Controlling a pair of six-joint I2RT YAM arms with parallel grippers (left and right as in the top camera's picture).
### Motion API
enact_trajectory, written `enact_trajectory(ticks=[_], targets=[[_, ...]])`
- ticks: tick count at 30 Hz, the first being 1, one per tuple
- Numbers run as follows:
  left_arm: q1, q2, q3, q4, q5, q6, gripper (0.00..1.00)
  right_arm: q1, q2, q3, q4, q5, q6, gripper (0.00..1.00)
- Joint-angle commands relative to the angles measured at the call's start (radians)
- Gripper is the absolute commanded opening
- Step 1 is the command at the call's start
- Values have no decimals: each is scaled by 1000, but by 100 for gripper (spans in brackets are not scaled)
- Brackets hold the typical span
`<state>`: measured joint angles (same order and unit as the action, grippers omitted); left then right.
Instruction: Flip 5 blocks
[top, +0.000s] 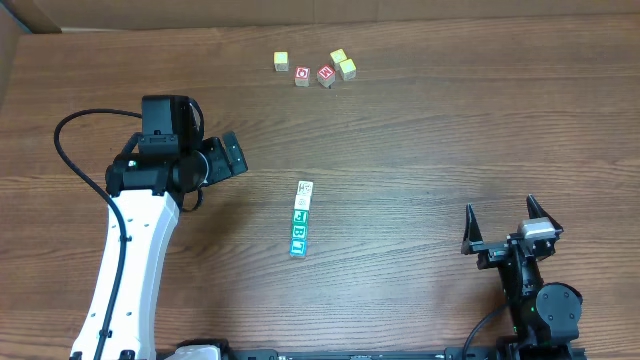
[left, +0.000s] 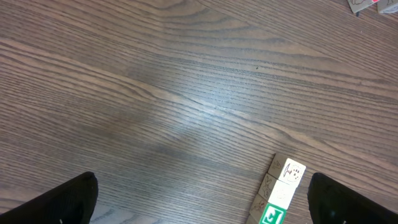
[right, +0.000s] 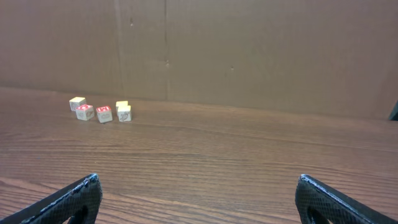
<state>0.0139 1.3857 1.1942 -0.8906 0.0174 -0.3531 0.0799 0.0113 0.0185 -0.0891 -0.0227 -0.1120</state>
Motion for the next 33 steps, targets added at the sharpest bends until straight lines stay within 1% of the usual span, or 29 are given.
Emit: enact_trajectory(ticks=[1, 15, 18, 21, 27, 30, 33], targets=[[-2, 2, 6, 2, -10, -6, 100, -3, -8, -11, 7, -5, -8, 100], [-2, 0, 5, 2, -10, -6, 100, -3, -8, -11, 7, -5, -8, 100], [-2, -31, 5, 1, -10, -6, 100, -3, -8, -11, 7, -5, -8, 100], [-2, -110, 5, 1, -10, -6, 100, -3, -8, -11, 7, -5, -8, 100], [-1, -367, 5, 1, -13, -6, 100, -3, -8, -11, 7, -5, -8, 100], [-1, -501, 5, 3, -107, -6, 100, -3, -8, -11, 7, -5, -8, 100], [-1, -604, 5, -36, -133, -6, 100, -3, -8, -11, 7, -5, -8, 100]])
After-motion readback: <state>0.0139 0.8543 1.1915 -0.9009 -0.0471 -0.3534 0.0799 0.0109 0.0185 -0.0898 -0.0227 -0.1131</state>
